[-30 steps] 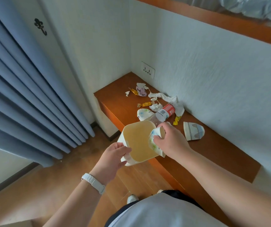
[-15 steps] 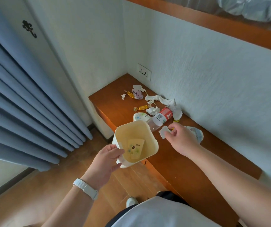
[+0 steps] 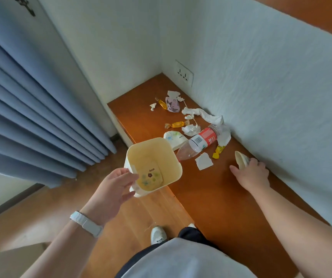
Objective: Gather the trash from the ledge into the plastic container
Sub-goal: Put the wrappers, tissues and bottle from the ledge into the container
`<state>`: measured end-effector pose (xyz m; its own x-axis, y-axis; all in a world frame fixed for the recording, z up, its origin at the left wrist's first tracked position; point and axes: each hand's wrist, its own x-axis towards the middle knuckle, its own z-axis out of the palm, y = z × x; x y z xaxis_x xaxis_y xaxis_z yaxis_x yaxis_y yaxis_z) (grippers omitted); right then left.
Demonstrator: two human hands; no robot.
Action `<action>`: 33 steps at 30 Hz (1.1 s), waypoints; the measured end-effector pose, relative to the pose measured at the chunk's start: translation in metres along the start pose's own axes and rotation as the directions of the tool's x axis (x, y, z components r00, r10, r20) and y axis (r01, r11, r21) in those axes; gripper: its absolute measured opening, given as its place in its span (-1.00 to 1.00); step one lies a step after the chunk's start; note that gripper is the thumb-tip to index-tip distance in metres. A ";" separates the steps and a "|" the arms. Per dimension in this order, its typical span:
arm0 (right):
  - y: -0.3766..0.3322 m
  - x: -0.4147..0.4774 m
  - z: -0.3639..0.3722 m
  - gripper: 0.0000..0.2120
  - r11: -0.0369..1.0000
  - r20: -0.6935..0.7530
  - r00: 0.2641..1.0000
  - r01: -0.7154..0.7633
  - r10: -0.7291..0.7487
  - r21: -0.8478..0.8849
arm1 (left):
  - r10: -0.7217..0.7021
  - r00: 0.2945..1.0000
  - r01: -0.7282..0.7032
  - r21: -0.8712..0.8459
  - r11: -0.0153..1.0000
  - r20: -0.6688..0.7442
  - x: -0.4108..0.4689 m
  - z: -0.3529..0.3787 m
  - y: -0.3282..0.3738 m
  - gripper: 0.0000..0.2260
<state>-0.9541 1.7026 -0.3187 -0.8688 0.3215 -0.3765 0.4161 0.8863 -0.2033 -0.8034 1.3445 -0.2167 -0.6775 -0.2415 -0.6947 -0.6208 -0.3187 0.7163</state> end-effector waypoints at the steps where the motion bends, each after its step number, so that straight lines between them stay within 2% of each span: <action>1: -0.001 0.004 0.001 -0.21 1.000 0.003 1.000 0.018 -0.018 -0.006 | -0.003 1.000 0.003 -0.008 1.000 -0.011 0.002 0.001 0.000 -0.85; 5: 0.000 0.010 -0.002 -0.41 0.995 0.017 0.995 0.095 -0.095 0.008 | -0.006 0.999 0.005 -0.016 1.000 -0.035 0.009 0.007 0.002 -0.85; 12: 0.001 0.003 -0.012 -0.81 0.984 -0.080 0.984 0.166 -0.161 0.063 | -0.004 1.000 0.004 -0.007 1.000 -0.019 0.013 0.010 0.005 -0.87; 18: -0.028 -0.027 -0.025 -0.82 0.953 -0.112 0.973 0.221 -0.202 0.206 | 0.014 1.000 -0.014 -0.004 1.000 0.014 0.013 0.004 0.007 -0.82; 21: -0.056 -0.050 -0.037 -0.89 0.897 -0.095 0.955 0.298 -0.283 0.327 | 0.023 0.999 -0.023 -0.004 1.000 0.031 0.010 -0.001 0.008 -0.82; 25: -0.102 -0.095 -0.057 -0.90 0.781 -0.080 0.887 0.440 -0.455 0.444 | 0.029 0.999 -0.029 0.006 1.000 0.028 0.008 -0.007 0.008 -0.84; 29: -0.143 -0.137 -0.061 -0.87 0.680 -0.047 0.788 0.557 -0.613 0.477 | 0.035 0.999 -0.036 0.020 0.999 0.031 0.006 -0.014 0.009 -0.84; 33: -0.168 -0.160 -0.046 -0.84 0.666 0.103 0.690 0.632 -0.717 0.396 | 0.042 0.998 -0.042 -0.001 0.999 0.049 0.001 -0.017 0.008 -0.88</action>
<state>-0.8973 1.5178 -0.1834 -0.8698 -0.4477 -0.2075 -0.1662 0.6617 -0.7311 -0.8022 1.3264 -0.2125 -0.7219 -0.2093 -0.6595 -0.5910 -0.3092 0.7450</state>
